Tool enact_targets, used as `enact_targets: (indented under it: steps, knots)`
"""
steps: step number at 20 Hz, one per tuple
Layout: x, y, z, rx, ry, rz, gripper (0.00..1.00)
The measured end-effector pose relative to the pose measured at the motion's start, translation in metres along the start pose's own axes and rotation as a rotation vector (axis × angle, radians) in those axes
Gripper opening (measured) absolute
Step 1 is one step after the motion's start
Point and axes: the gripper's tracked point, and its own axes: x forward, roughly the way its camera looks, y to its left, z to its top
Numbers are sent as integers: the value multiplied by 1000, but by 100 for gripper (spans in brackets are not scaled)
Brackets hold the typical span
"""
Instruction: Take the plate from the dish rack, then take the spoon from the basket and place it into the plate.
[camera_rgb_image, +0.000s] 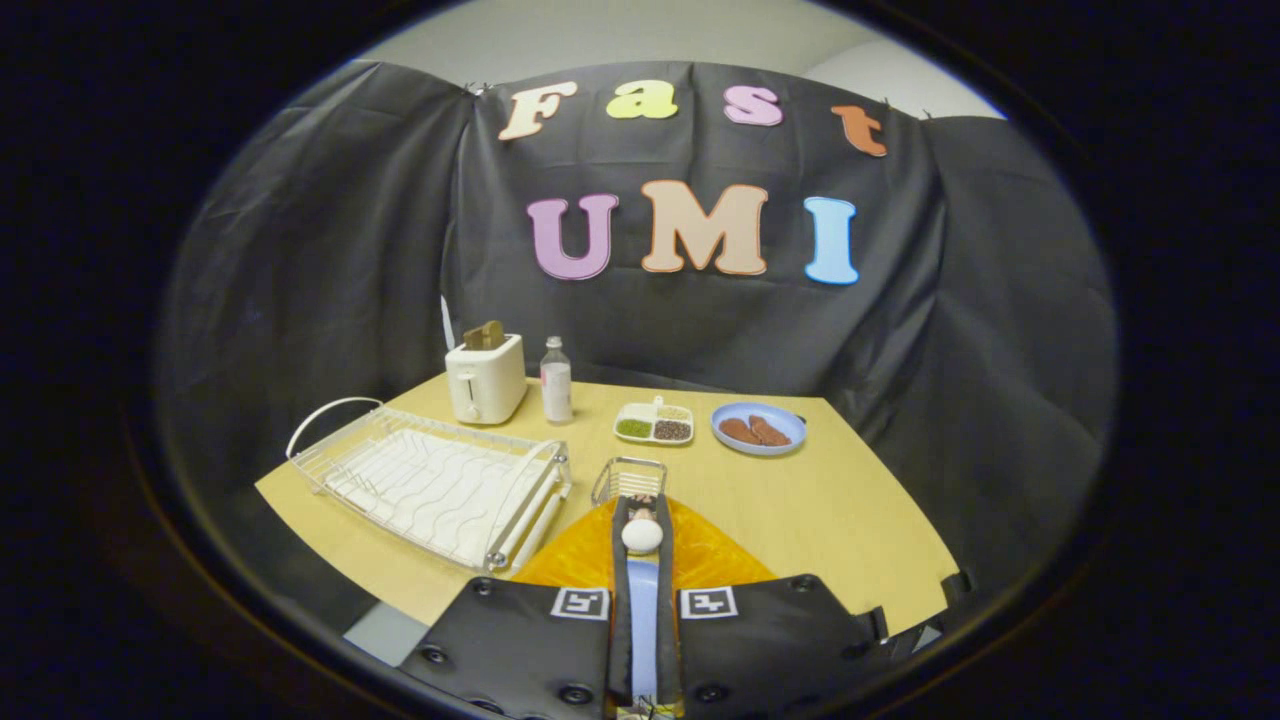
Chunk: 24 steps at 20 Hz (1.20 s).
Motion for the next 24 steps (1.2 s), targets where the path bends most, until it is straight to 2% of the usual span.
enact_targets:
  steps: [8, 13, 24]
  knots:
    - [-17, 1, -56, 24, 77, -50, 12]
    - [-15, 7, -93, 35, 149, -52, 12]
    - [-12, 13, -118, 32, 196, -49, 12]
